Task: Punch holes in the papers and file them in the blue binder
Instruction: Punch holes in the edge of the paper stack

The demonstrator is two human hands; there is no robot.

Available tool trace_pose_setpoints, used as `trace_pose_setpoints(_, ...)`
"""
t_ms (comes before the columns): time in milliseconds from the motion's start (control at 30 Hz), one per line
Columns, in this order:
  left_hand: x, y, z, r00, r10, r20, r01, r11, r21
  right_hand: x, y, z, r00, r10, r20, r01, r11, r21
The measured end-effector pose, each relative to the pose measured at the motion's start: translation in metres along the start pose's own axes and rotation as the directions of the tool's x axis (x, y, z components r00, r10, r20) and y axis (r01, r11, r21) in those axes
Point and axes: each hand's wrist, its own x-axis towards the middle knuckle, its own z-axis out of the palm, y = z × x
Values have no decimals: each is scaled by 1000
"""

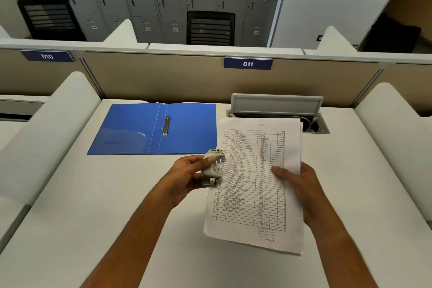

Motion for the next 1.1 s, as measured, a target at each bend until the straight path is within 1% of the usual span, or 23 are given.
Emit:
trace_pose_setpoints(167, -1, 0, 1, 1000, 16, -2, -16, 1000, 8, -4, -3, 3, 1000, -28, 13, 27, 999, 38)
trace_pose_setpoints(333, -1, 0, -1, 1000, 8, -7, -8, 1000, 5, -5, -4, 6, 1000, -25, 9, 24, 997, 73)
trace_pose_setpoints(800, 1, -5, -3, 1000, 0, 2, 0, 1000, 15, -8, 0, 4, 999, -28, 16, 27, 997, 75)
trace_pose_setpoints(1100, 1, -8, -3, 1000, -5, 2, 5, 1000, -12, -9, 2, 0, 999, -26, 27, 24, 997, 73)
